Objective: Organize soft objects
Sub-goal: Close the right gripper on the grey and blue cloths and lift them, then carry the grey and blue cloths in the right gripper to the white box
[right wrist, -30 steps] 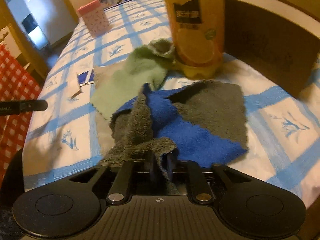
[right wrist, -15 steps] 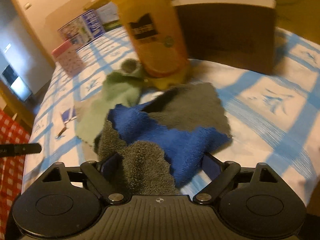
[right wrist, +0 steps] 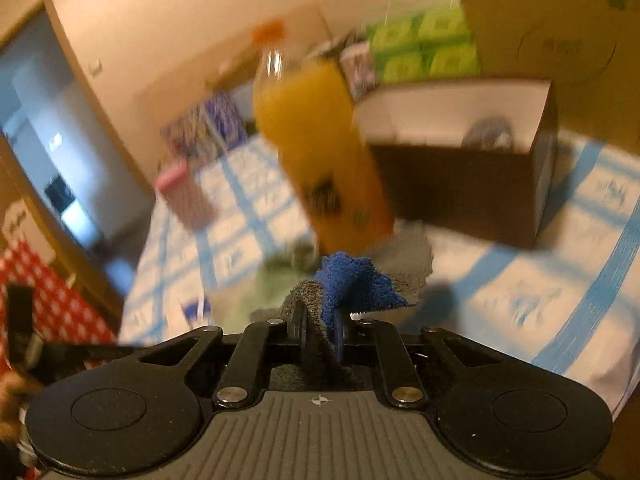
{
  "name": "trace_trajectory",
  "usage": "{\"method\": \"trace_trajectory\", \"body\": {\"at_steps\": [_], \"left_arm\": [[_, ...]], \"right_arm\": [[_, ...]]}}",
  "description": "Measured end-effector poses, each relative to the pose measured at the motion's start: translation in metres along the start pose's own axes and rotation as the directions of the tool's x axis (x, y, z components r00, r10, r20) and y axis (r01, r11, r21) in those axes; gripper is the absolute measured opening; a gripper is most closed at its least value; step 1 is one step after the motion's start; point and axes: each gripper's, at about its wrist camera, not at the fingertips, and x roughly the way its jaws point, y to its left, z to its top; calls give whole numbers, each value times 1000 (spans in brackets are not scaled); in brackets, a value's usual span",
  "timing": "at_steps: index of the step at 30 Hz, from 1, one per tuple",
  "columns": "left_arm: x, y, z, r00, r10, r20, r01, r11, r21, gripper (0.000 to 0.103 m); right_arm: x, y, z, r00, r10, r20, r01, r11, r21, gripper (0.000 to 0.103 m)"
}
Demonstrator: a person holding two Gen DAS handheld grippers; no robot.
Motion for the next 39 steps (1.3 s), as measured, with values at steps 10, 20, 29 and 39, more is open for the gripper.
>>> {"method": "trace_trajectory", "body": {"at_steps": [10,20,29,39], "left_arm": [[47,0,32,992,127,-22,-129,987,-94,56],[51,15,26,983,179,-25,-180,983,-36,53],[34,31,14,986,166,-7,-163,976,148,49],[50,33,26,996,85,-41,-75,975,211,41]], "right_arm": [[10,-25,26,993,-87,84,84,996,30,13],[16,-41,24,991,-120,61,117,992,56,13],[18,-48,20,989,-140,39,137,988,78,13],[16,-46,20,989,-148,31,146,987,70,13]]}}
